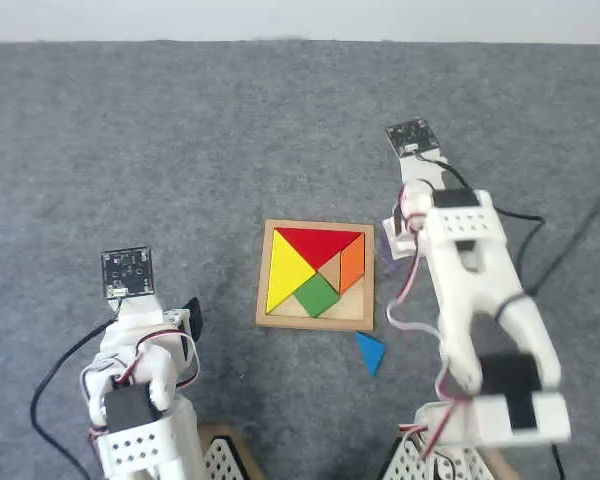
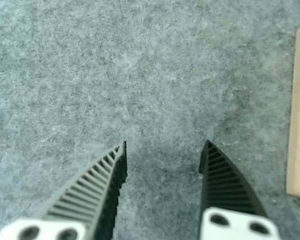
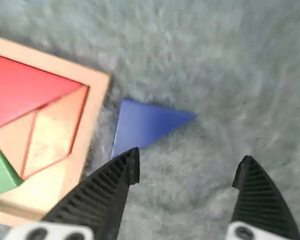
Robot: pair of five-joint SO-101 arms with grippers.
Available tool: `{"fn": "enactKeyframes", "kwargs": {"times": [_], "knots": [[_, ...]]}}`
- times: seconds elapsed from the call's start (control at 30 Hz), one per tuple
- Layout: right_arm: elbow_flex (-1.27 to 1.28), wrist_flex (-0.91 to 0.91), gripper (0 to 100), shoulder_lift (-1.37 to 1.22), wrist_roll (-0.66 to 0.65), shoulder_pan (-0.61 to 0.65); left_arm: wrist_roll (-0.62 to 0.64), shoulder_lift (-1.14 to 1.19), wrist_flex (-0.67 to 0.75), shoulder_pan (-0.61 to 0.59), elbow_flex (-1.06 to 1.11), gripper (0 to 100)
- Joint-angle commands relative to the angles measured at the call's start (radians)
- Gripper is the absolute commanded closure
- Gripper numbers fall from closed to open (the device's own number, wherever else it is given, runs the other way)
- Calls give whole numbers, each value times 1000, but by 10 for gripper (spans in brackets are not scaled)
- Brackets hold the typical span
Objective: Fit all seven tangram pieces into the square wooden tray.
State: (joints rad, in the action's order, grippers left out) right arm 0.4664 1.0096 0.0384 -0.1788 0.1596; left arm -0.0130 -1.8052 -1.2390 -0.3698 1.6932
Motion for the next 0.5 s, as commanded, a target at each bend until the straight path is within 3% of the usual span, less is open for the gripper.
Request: {"fn": "enactKeyframes", "kwargs": {"times": [0.0, 0.47], "knots": [[-64, 136, 686, -77, 0, 31, -5, -18, -5, -5, -10, 766], [516, 117, 684, 504, -46, 340, -5, -18, -5, -5, -10, 766]]}}
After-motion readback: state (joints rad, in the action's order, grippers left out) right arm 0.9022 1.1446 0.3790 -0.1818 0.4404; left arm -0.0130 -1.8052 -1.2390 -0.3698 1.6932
